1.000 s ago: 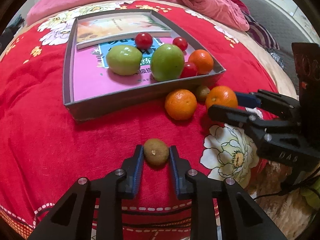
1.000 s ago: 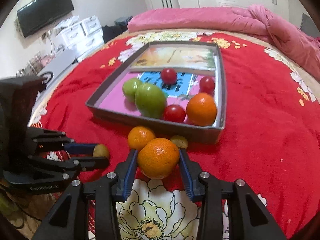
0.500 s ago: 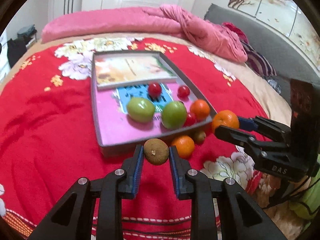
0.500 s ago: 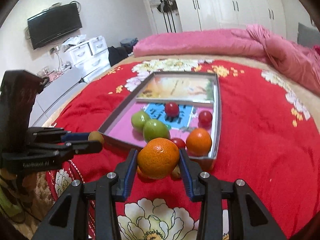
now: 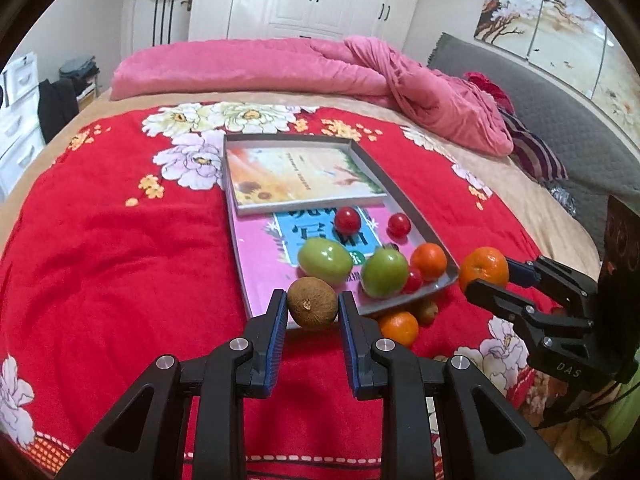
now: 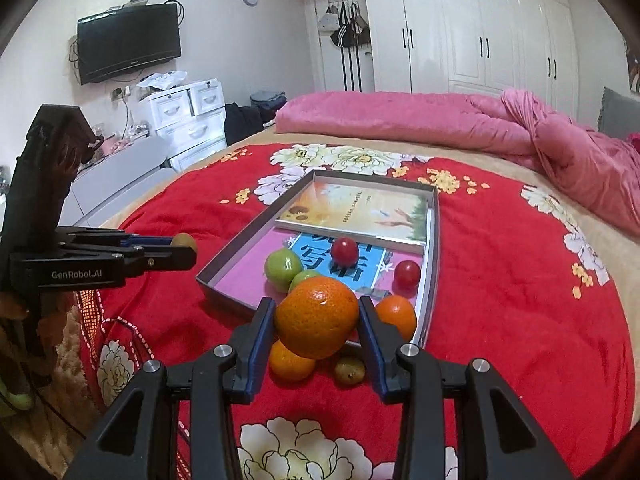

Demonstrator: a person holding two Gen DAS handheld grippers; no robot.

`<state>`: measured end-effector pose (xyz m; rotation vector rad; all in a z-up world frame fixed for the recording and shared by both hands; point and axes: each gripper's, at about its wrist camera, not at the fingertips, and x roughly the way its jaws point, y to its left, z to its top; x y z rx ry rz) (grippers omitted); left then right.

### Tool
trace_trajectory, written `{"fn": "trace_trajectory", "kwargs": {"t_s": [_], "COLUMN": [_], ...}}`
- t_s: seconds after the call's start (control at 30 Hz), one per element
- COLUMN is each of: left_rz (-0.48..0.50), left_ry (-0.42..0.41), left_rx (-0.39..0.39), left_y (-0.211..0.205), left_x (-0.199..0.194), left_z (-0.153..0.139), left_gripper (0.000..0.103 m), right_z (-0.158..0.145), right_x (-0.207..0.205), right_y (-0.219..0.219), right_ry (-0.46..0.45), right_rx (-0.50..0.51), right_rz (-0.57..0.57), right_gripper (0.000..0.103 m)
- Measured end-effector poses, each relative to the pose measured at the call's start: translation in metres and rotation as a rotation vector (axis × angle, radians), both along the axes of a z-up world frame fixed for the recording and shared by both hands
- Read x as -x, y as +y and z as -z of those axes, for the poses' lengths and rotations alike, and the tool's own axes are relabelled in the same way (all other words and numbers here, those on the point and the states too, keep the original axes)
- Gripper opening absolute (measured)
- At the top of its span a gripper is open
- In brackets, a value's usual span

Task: Organize fruits
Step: 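Lift the orange with the right tool while the left tool lifts the kiwi toward the tray, then carry the orange over the tray with the right tool while the left tool carries the kiwi there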

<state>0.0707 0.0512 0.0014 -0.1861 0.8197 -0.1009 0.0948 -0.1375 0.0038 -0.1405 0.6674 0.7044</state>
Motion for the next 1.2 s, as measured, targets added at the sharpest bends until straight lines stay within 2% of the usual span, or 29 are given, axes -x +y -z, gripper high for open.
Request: {"fn": "trace_trajectory", "kwargs": {"t_s": [0.4, 0.93, 1.2], "left_rz": [-0.022, -0.016, -0.006], "left_ry": [-0.008, 0.045, 0.063], "left_rx": [0.017, 0.013, 0.008], "left_y": [0.009, 0.003, -0.001], "left_x": [-0.016, -0.036, -0.041], "left_z": [0.003, 0.026, 0.034], "left_gripper": [0.026, 0.026, 0.026], "right_z": [-0.003, -0.001, 0.006], "right_x": [-0.015, -0.035, -0.039], "right_y": [-0.003, -0.016, -0.015], "right_ry": [-0.033, -0.025, -0.022], "right_rx": [0.006, 0.007, 0.041], "right_rz": [0.038, 0.114, 0.131], "right_gripper": [0.041, 0.041, 0.041]}}
